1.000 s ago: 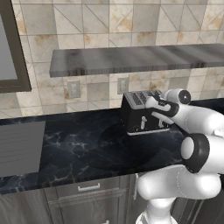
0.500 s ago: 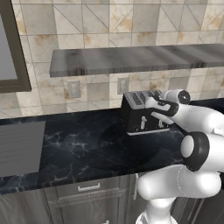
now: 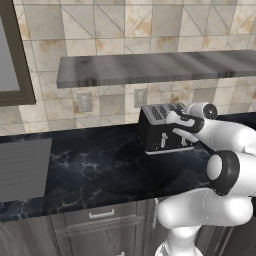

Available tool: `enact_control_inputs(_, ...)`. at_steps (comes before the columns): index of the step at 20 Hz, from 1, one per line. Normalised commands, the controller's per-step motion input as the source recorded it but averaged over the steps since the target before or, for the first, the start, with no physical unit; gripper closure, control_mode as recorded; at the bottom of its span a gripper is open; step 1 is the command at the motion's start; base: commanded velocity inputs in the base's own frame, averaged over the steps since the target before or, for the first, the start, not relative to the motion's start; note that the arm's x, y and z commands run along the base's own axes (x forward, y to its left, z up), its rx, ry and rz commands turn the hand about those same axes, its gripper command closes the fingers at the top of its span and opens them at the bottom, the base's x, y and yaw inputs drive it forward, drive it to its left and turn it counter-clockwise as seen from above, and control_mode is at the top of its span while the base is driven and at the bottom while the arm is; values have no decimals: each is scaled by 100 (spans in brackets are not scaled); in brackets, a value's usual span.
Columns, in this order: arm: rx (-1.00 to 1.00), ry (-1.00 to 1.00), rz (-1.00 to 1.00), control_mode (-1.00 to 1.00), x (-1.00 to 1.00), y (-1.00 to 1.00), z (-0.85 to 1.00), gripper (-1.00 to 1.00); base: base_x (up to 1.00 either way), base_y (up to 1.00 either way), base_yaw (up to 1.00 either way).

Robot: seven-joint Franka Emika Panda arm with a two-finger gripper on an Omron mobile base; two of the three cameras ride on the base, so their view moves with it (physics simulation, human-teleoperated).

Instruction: Start the toaster. Once the lever pops up, take the bread to the plate on the dining counter.

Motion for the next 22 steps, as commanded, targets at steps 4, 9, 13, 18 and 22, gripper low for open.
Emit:
enact_control_inputs(4,1,0,0,-100,0,-2,0,-100,0,0,0)
enact_control_inputs(9,0,0,0,-100,0,-1,0,-100,0,0,0)
enact_control_inputs(13,0,0,0,-100,0,-1,0,-100,0,0,0)
enact_control_inputs(18,0,0,0,-100,0,-6,0,-100,0,0,0)
enact_control_inputs(22,0,0,0,-100,1,-6,0,-100,0,0,0)
